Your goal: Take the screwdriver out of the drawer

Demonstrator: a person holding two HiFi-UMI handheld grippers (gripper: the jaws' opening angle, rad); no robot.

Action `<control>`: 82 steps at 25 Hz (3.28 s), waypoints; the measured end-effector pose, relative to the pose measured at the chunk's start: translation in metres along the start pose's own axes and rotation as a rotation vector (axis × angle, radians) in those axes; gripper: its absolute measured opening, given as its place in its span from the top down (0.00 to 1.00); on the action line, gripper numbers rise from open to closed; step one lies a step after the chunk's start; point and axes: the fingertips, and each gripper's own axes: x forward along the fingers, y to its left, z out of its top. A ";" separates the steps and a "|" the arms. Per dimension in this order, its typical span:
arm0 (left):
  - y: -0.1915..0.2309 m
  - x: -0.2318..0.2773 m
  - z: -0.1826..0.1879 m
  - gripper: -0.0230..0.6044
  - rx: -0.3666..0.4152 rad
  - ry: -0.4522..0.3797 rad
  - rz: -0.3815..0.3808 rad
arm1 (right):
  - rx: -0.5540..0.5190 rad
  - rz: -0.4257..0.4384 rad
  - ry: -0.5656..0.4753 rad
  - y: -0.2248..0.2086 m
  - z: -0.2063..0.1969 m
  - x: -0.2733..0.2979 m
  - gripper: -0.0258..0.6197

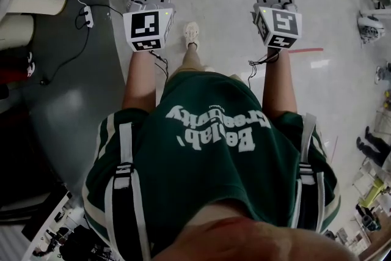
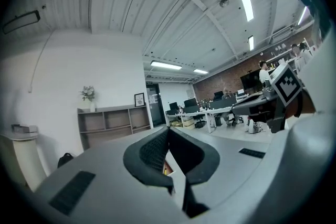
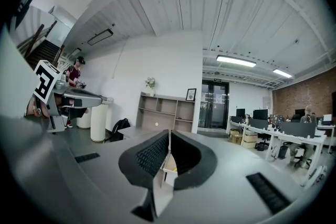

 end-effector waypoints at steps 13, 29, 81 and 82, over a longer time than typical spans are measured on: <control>0.085 0.174 -0.024 0.93 -0.020 0.013 -0.052 | -0.016 -0.017 -0.002 -0.043 0.010 0.180 0.90; 0.172 0.329 -0.034 0.93 -0.011 -0.002 -0.137 | -0.008 -0.073 -0.012 -0.070 0.023 0.342 0.90; 0.113 0.697 -0.268 0.93 -0.132 0.273 -0.124 | 0.137 0.114 0.021 -0.278 -0.179 0.657 0.90; 0.113 0.702 -0.284 0.93 -0.135 0.284 -0.130 | 0.138 0.113 0.020 -0.277 -0.191 0.663 0.90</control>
